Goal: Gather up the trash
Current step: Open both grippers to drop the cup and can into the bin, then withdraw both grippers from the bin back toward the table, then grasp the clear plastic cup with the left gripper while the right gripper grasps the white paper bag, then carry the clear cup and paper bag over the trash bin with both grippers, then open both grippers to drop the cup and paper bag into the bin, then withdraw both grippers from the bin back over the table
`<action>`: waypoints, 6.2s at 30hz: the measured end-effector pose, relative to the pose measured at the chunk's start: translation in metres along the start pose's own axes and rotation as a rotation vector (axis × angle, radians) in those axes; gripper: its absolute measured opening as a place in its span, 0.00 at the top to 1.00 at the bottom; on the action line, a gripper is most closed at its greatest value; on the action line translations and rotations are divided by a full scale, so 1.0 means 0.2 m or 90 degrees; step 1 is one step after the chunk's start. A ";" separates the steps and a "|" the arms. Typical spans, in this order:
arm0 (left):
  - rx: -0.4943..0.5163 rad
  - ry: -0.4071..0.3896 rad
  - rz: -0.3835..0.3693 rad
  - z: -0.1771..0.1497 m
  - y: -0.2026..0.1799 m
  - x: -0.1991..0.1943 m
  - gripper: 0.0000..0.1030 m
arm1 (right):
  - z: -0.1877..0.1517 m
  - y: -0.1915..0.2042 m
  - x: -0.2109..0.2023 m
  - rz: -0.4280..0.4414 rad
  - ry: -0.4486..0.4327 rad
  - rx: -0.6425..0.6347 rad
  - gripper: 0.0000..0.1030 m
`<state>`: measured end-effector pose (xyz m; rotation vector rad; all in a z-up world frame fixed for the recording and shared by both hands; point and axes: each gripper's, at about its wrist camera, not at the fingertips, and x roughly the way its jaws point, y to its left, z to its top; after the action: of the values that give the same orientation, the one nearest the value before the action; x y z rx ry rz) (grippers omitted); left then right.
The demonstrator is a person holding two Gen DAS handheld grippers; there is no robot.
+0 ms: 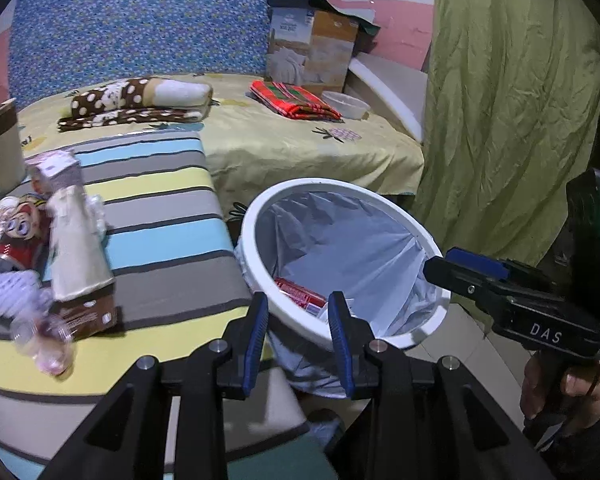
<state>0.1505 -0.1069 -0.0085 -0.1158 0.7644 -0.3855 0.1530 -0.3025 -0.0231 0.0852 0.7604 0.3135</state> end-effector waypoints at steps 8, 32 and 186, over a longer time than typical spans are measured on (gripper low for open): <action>-0.020 -0.034 0.045 -0.07 0.07 -0.16 0.69 | -0.02 0.15 0.01 0.050 0.006 -0.025 0.46; -0.141 -0.063 0.193 -0.21 0.55 -0.31 0.58 | -0.06 0.49 0.11 0.126 0.055 -0.102 0.46; -0.072 -0.052 0.101 -0.17 0.26 -0.24 0.62 | -0.06 0.30 0.09 0.124 0.039 -0.035 0.61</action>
<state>0.1107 -0.0403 -0.0152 -0.1743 0.7094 -0.1863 0.1430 -0.2404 -0.0320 0.0984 0.8052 0.5238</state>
